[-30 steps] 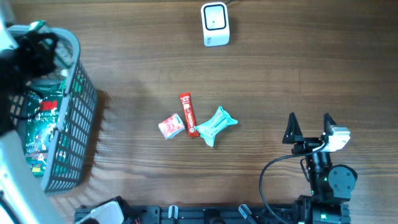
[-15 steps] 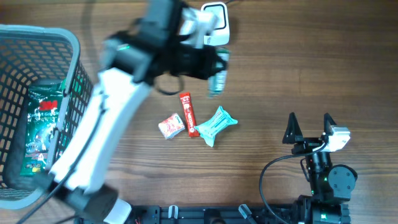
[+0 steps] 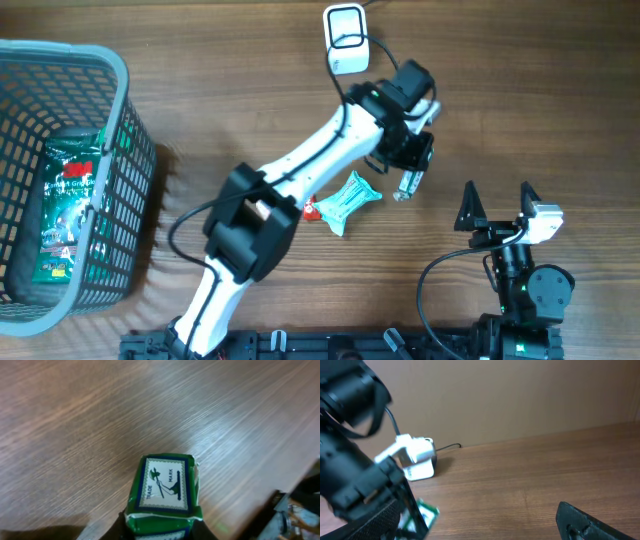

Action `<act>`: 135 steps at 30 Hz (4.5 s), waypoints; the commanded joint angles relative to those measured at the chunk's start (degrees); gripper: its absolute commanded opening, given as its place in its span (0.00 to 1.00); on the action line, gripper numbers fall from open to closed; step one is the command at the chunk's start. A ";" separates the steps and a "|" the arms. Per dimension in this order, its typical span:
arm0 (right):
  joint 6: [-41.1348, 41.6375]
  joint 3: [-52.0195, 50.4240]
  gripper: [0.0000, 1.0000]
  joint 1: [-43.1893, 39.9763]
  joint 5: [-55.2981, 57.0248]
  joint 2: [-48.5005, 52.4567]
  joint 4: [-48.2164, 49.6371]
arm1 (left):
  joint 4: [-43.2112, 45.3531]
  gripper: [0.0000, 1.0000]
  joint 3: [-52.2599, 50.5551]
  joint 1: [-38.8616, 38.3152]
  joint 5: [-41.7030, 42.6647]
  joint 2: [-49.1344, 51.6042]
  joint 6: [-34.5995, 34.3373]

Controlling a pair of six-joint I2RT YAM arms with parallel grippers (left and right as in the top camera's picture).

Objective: Scan the item barcode
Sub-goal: 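Carry the green box past the scanner and place it right of the wipes, then move the left gripper back over the basket, then reach into the basket and grasp the green-lidded jar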

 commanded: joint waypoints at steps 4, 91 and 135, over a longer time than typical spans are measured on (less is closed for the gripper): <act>-1.01 -0.04 1.00 0.28 0.33 -0.22 0.31 | -1.84 0.73 0.42 -1.14 -6.80 0.15 0.00; -1.03 -0.04 1.00 0.28 0.33 -0.22 0.31 | 13.92 1.00 -35.28 76.87 -2.16 -24.70 16.57; -1.03 -0.04 1.00 0.28 0.33 -0.22 0.31 | 3.39 1.00 -33.16 75.36 -18.27 -25.53 7.69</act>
